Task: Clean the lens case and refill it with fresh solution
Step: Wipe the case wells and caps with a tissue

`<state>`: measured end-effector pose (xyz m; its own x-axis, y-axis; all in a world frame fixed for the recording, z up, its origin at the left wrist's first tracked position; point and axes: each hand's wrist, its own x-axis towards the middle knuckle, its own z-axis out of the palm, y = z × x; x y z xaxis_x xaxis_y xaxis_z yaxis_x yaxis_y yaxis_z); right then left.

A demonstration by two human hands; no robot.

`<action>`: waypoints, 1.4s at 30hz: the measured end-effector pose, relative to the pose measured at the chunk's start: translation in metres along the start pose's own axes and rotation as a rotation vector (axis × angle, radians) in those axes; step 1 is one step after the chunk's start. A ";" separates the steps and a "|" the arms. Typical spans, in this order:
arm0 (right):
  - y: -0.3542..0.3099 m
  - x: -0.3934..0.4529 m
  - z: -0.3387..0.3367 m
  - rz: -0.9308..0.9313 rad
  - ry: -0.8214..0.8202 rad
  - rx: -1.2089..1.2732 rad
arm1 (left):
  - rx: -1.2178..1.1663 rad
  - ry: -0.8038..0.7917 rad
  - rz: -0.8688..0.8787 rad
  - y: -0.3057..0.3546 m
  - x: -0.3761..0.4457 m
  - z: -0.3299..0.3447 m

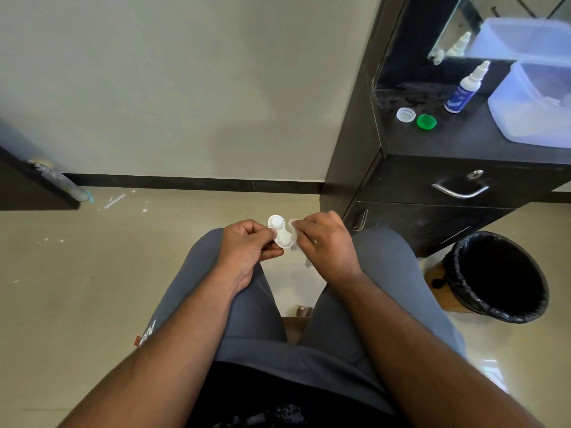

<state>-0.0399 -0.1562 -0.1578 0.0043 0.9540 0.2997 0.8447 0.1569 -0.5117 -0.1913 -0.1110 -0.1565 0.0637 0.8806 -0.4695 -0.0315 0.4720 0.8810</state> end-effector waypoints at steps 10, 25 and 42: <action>0.003 0.002 0.007 0.047 -0.060 -0.067 | -0.009 0.040 0.030 0.000 0.000 0.000; -0.006 0.001 0.005 -0.028 -0.043 -0.020 | -0.046 0.071 -0.017 0.000 0.002 0.001; -0.001 0.001 0.009 -0.132 -0.195 -0.259 | -0.200 0.042 -0.228 0.004 0.009 -0.004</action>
<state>-0.0458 -0.1535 -0.1641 -0.1948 0.9647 0.1775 0.9391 0.2356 -0.2500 -0.1945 -0.1008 -0.1573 0.0509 0.7502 -0.6593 -0.2173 0.6526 0.7258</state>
